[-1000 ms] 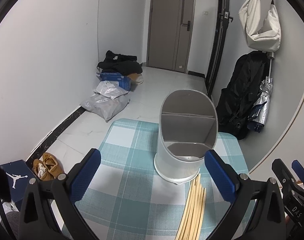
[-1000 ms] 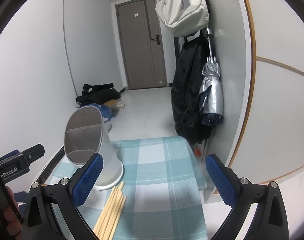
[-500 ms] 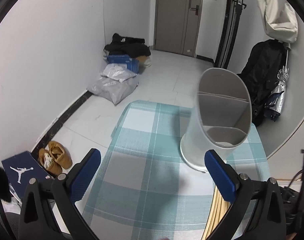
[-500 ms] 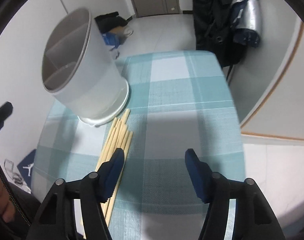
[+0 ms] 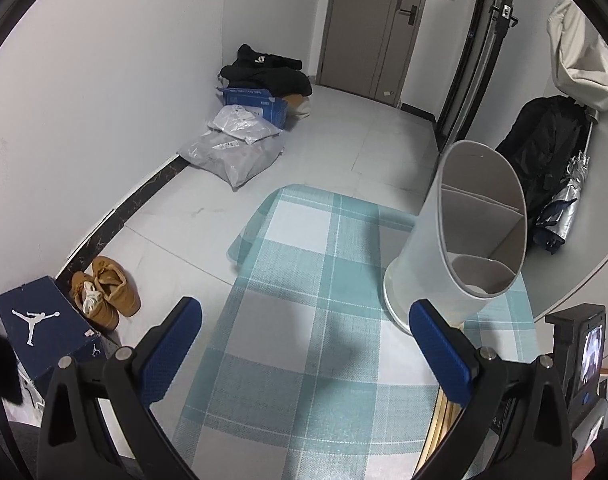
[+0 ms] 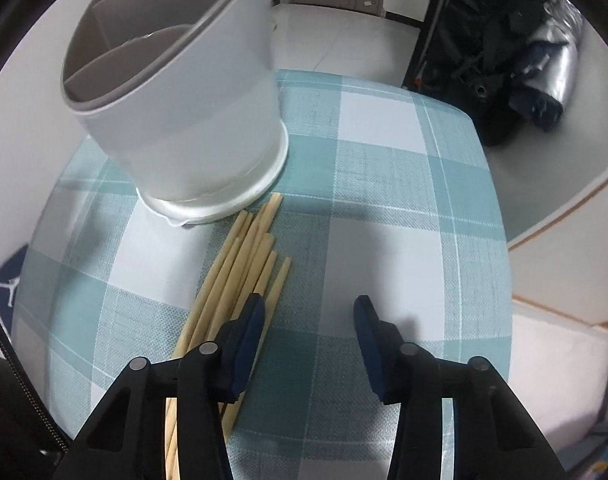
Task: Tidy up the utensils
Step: 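Lower the right gripper onto the chopstick bundle and grasp one chopstick, then grasp one wooden chopstick with the left gripper while the right gripper holds its chopstick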
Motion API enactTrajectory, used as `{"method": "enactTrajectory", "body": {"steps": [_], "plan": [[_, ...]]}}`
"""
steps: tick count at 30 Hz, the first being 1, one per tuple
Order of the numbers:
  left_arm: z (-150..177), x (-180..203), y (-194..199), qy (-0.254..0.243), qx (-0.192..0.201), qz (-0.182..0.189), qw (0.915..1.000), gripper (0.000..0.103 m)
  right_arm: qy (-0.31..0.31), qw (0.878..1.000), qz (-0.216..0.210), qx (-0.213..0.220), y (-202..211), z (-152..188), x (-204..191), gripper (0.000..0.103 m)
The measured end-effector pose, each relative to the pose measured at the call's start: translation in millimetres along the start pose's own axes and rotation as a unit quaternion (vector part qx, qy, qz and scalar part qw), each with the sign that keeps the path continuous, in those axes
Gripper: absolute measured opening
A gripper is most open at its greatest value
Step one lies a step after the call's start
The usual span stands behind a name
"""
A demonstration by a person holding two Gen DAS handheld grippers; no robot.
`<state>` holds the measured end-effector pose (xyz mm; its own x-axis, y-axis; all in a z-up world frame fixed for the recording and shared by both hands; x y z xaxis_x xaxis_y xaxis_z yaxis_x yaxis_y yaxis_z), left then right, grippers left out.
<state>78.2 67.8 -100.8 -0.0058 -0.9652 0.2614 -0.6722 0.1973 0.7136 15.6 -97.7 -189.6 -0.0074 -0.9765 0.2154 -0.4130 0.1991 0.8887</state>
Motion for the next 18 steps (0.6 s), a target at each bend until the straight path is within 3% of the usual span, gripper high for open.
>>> {"method": "enactTrajectory", "body": {"steps": [2, 3, 4, 9, 11, 15, 18], "plan": [[-1.3, -5.4, -0.5, 0.002, 0.000, -0.001, 1.0000, 0.102, 0.006, 1.000, 0.004, -0.001, 0.0, -1.9, -1.5, 0.036], [-0.8, -7.0, -0.8, 0.002, 0.000, -0.002, 1.0000, 0.102, 0.014, 1.000, 0.011, -0.002, -1.1, -2.5, -1.7, 0.022], [-0.3, -8.7, -1.3, 0.002, 0.000, -0.003, 1.0000, 0.102, 0.021, 1.000, 0.018, -0.002, -4.0, -3.8, -2.7, 0.019], [8.0, -7.8, -9.4, -0.022, -0.017, 0.004, 0.9996, 0.102, 0.018, 1.000, 0.006, 0.021, -10.4, -13.9, -3.8, 0.017], [15.8, -2.7, -13.9, -0.040, -0.035, 0.010, 0.9986, 0.102, 0.014, 1.000, -0.008, 0.024, -11.7, -16.1, -4.6, 0.008], [39.0, 15.0, -28.9, -0.064, -0.089, 0.049, 0.9929, 0.100, -0.018, 0.999, -0.039, 0.028, -12.7, -16.0, 3.5, 0.004], [67.9, 40.8, -41.9, -0.104, -0.146, 0.081, 0.9804, 0.095, -0.067, 0.995, -0.070, 0.030, -10.5, -14.3, 17.1, 0.004]]}}
Point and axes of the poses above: each gripper's, at about its wrist camera, not at the fingertips, and y roughly against the way its jaws point, x to its right, z to its underside, the point moved 8 cm from there along -y, roughly the way its jaws point, and after that the axes turned 10 degrees about z, right-handed, at the moved point
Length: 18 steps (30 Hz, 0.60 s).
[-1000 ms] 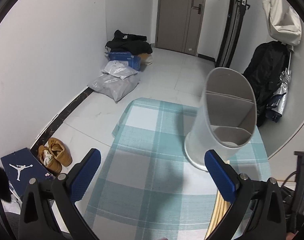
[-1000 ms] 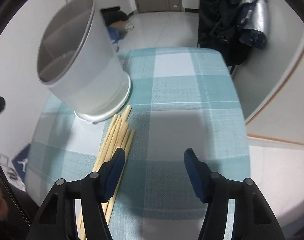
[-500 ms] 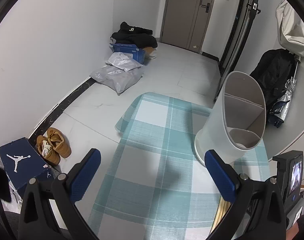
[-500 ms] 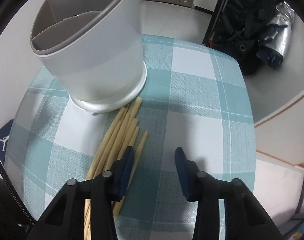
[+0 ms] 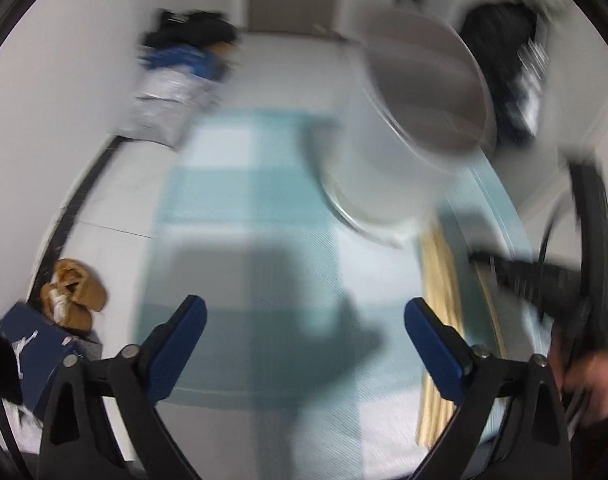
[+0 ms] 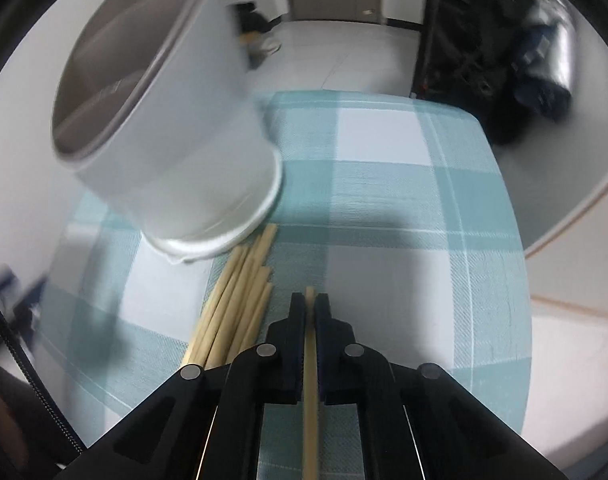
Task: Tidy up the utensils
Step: 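Grasp one wooden chopstick with the left gripper while the right gripper holds its chopstick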
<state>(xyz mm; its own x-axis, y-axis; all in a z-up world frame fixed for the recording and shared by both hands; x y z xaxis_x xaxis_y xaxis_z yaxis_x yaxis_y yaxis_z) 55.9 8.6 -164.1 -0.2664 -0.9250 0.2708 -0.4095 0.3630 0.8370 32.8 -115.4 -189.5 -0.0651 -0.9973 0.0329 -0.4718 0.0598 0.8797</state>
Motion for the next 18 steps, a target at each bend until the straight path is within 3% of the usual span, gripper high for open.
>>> {"method": "enactTrajectory", "body": {"steps": [2, 9, 18], "plan": [[12.0, 15.7, -15.6, -0.019, -0.034, 0.009, 0.9992, 0.094, -0.031, 0.999, -0.023, 0.004, 5.4, -1.9, 9.8, 0.004], [29.6, 27.2, -33.8, -0.032, -0.088, 0.005, 0.9956, 0.089, -0.113, 0.990, -0.077, 0.038, 29.5, -12.5, 45.4, 0.004], [25.1, 24.8, -24.0, -0.032, -0.083, -0.006, 0.9961, 0.089, -0.158, 0.979, -0.108, 0.070, 52.1, -21.6, 70.1, 0.004]]}}
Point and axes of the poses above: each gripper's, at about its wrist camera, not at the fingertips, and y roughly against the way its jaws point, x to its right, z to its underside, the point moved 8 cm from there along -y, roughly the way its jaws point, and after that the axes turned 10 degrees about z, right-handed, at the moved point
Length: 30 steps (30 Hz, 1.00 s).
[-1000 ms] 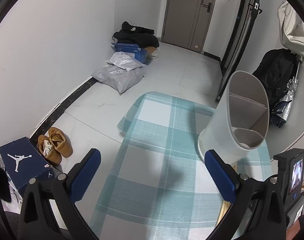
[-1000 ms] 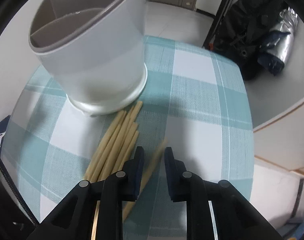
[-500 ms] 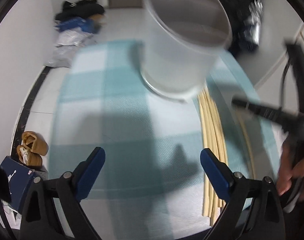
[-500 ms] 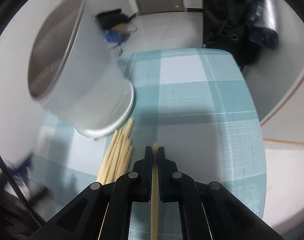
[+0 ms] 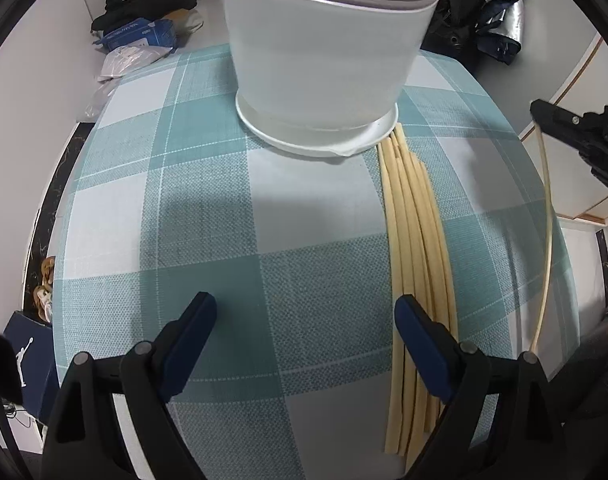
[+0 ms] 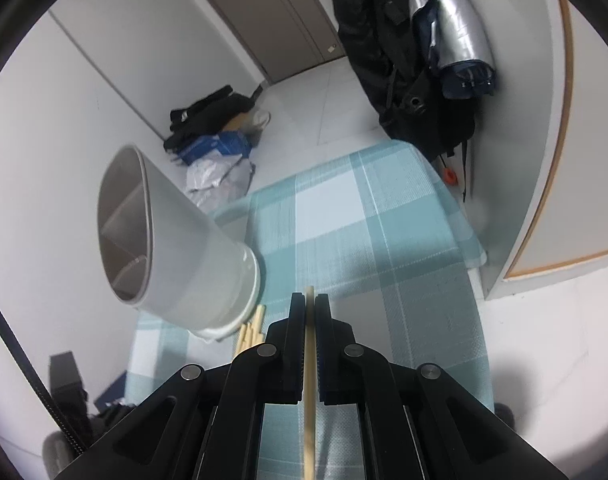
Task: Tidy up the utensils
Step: 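Grasp one wooden chopstick with the left gripper while the right gripper holds its chopstick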
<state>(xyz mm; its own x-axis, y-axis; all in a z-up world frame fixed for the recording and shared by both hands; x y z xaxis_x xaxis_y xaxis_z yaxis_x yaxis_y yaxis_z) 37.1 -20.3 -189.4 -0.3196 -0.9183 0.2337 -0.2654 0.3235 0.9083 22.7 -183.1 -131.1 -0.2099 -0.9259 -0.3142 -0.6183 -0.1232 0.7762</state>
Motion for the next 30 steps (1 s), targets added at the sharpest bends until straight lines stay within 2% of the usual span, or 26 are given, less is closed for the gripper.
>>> {"method": "enactTrajectory", "body": {"steps": [7, 10, 12, 13, 15, 16, 18, 20, 24, 30], "plan": [[-8.7, 20.7, -20.6, -0.027, 0.005, -0.017, 0.9995, 0.088, -0.021, 0.999, -0.019, 0.024, 18.1, -11.9, 6.8, 0.004], [-12.9, 25.2, -21.8, -0.030, 0.003, -0.012, 0.9995, 0.079, -0.032, 0.999, -0.025, 0.029, 22.7, -15.8, 10.2, 0.004], [-17.1, 28.1, -20.9, -0.028, 0.006, -0.010, 0.9995, 0.062, -0.037, 0.999, -0.025, 0.030, 24.3, -16.3, 12.9, 0.004], [-18.8, 29.7, -20.9, -0.029, 0.008, -0.009, 0.9995, 0.057, -0.039, 0.998, -0.026, 0.029, 24.4, -16.9, 13.3, 0.004], [-20.3, 33.5, -22.4, -0.034, 0.007, -0.005, 0.9994, 0.041, -0.040, 0.998, -0.027, 0.029, 25.8, -17.5, 15.0, 0.004], [-20.2, 36.7, -22.3, -0.039, 0.006, -0.001, 0.9992, 0.037, -0.039, 0.998, -0.025, 0.030, 27.1, -18.0, 15.9, 0.004], [-18.4, 44.4, -22.1, -0.052, 0.000, 0.012, 0.9986, 0.015, -0.040, 0.998, -0.027, 0.032, 28.6, -18.3, 17.3, 0.004], [-13.3, 49.7, -21.2, -0.058, -0.008, 0.025, 0.9980, 0.005, -0.040, 0.998, -0.026, 0.034, 29.2, -18.8, 17.7, 0.004], [7.9, 46.9, -12.0, -0.050, -0.025, 0.049, 0.9973, 0.003, -0.040, 0.998, -0.025, 0.036, 29.6, -18.3, 17.5, 0.004], [60.9, 36.1, 9.9, -0.065, -0.048, 0.049, 0.9956, 0.003, -0.032, 0.998, -0.031, 0.038, 32.9, -14.9, 9.5, 0.004]]}}
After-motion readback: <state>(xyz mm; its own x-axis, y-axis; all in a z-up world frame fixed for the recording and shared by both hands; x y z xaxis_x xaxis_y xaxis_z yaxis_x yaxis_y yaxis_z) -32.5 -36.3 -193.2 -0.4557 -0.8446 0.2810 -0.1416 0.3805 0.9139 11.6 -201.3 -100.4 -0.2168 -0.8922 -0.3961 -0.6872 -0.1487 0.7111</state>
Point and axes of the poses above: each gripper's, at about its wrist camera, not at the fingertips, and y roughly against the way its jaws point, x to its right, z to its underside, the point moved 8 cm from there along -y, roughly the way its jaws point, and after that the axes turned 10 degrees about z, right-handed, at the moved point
